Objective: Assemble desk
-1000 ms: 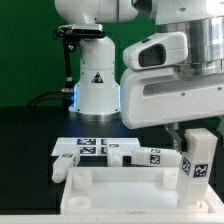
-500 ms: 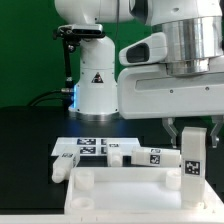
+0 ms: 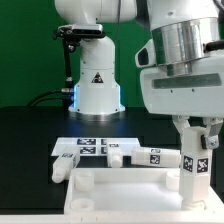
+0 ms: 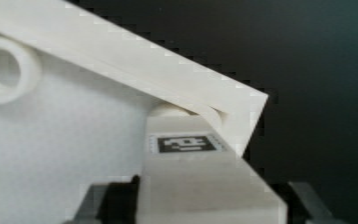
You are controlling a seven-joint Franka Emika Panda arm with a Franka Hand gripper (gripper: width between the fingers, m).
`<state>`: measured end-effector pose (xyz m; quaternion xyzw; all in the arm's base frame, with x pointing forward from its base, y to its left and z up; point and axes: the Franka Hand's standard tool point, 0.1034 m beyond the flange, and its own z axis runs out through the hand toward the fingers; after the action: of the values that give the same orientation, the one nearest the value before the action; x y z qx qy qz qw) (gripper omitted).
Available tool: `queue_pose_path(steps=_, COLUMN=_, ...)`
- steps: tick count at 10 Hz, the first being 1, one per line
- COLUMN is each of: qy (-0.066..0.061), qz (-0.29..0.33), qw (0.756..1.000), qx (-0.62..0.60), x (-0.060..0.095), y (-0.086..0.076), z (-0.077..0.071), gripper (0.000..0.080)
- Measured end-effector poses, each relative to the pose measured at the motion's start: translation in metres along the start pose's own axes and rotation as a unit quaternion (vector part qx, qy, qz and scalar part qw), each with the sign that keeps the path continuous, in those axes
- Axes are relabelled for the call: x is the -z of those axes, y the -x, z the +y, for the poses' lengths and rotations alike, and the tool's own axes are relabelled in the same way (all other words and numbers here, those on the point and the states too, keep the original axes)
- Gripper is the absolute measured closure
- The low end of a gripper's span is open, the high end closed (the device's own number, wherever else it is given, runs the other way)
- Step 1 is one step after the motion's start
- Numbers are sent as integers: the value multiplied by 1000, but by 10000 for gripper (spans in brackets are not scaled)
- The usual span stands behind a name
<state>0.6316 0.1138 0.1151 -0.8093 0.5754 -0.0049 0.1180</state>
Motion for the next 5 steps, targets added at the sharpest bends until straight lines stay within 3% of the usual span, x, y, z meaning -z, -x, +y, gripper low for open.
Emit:
queue_pose_path(steps=1, qy=1, qz=0, qw=1000, qx=14, x=-1, y=1, z=1, gripper=504)
queue_pose_path(steps=3, qy=4, qz=2, qw=992, qx=123, x=-2, y=-1, z=2, gripper=220)
queue_pose_path(steps=4, qy=7, qz=1, qw=981, qx=195, x=-1, y=-1, z=3, gripper=220)
queue_pose_path(steps=5, qy=23, qz=-2, qw=958, qx=286, x=0, y=4, z=3, gripper=162)
